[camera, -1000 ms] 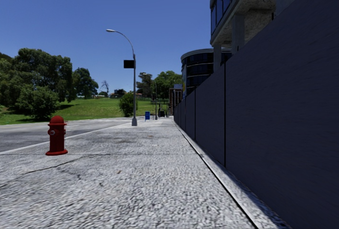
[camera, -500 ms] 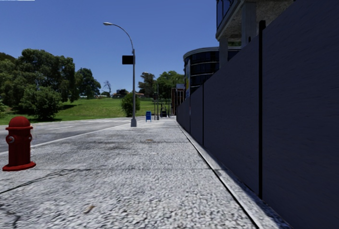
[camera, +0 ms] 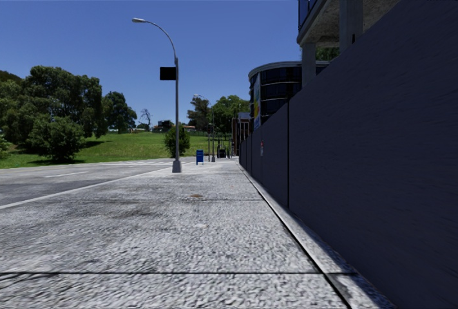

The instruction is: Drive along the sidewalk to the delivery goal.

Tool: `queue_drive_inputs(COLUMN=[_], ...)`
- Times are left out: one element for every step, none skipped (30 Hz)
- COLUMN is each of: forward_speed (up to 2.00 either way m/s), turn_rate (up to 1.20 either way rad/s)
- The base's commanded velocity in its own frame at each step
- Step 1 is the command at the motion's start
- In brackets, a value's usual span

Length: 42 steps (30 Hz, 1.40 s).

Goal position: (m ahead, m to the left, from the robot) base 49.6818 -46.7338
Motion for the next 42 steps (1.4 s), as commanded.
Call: queue_drive_inputs(forward_speed=[2.0, 2.0, 2.0, 2.0, 2.0, 2.0, 2.0, 2.0, 2.0, 2.0, 2.0, 2.0, 2.0, 2.0, 2.0, 2.0, 2.0, 2.0, 2.0, 2.0, 2.0, 2.0, 2.0, 2.0, 2.0, 2.0, 2.0, 2.0, 2.0, 2.0, 2.0, 2.0, 2.0, 2.0, 2.0, 2.0, 2.0, 2.0, 2.0, 2.0, 2.0, 2.0], turn_rate=[0.0, 0.0, 0.0, 0.0, 0.0, 0.0, 0.0, 0.0, 0.0, 0.0, 0.0, 0.0, 0.0, 0.0, 0.0, 0.0, 0.0, 0.0, 0.0, 0.0, 0.0, 0.0, 0.0, 0.0, 0.0, 0.0, 0.0, 0.0, 0.0, 0.0, 0.0, 0.0, 0.0, 0.0, 0.0, 0.0, 0.0, 0.0, 0.0, 0.0, 0.0, 0.0])
